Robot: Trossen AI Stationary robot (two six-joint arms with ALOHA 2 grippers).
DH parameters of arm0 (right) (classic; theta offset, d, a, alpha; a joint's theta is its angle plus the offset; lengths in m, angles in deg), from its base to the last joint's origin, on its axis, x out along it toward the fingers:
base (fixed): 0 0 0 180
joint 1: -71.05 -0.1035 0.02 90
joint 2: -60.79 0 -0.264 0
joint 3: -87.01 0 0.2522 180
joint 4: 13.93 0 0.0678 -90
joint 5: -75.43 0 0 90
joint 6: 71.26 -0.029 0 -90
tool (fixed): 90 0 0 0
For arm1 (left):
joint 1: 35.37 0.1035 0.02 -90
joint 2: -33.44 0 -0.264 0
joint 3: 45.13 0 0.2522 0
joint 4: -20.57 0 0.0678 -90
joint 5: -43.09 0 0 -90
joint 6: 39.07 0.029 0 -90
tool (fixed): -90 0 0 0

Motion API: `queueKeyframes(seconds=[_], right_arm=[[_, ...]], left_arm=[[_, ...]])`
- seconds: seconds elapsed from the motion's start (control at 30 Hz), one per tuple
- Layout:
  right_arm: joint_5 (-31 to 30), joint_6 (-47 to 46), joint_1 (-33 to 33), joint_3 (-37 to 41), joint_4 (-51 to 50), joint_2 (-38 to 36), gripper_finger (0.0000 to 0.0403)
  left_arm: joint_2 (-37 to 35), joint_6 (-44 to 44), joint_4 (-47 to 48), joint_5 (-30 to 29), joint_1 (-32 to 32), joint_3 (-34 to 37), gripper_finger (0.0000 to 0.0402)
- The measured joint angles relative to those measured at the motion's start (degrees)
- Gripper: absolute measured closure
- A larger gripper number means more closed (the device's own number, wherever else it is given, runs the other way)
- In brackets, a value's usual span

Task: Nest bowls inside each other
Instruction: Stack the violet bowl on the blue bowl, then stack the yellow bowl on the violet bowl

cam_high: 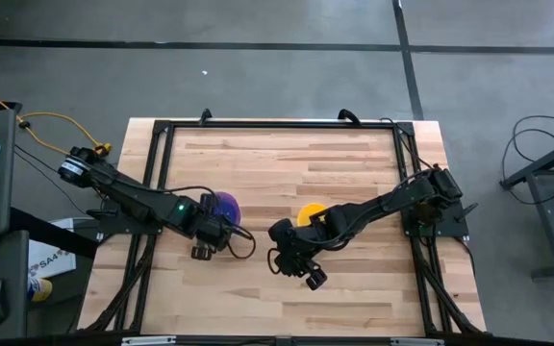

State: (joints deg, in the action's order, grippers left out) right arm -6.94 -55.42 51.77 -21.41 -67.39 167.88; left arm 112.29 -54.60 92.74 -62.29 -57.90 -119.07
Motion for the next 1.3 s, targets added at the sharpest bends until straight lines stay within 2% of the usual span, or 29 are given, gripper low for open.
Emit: queueKeyframes(seconds=[0.1, 0.37, 0.53, 1.03, 1.3], right_arm=[[0.01, -1.00, 0.00, 0.00, -0.01, 0.00, 0.0276], [0.01, -0.92, -0.22, 0.00, -0.07, 0.00, 0.0276], [-0.01, -0.61, -0.07, 0.00, 0.43, 0.02, 0.0276], [-0.01, -0.61, 0.15, 0.00, 0.50, 0.02, 0.0276], [-0.15, -0.61, 0.15, 0.00, 0.60, 0.02, 0.0276]], left_arm=[[-0.04, -0.27, -1.07, 0.02, -0.04, 0.55, 0.0401], [-2.09, -5.15, -8.02, 1.22, -0.01, 9.55, 0.0401], [-2.22, -3.77, -10.90, 2.87, -0.01, 9.60, 0.0396], [-2.19, -4.70, -12.10, 2.75, 0.01, 9.60, 0.0316], [-2.19, -4.26, -11.89, 2.82, -0.01, 7.49, 0.0305]])
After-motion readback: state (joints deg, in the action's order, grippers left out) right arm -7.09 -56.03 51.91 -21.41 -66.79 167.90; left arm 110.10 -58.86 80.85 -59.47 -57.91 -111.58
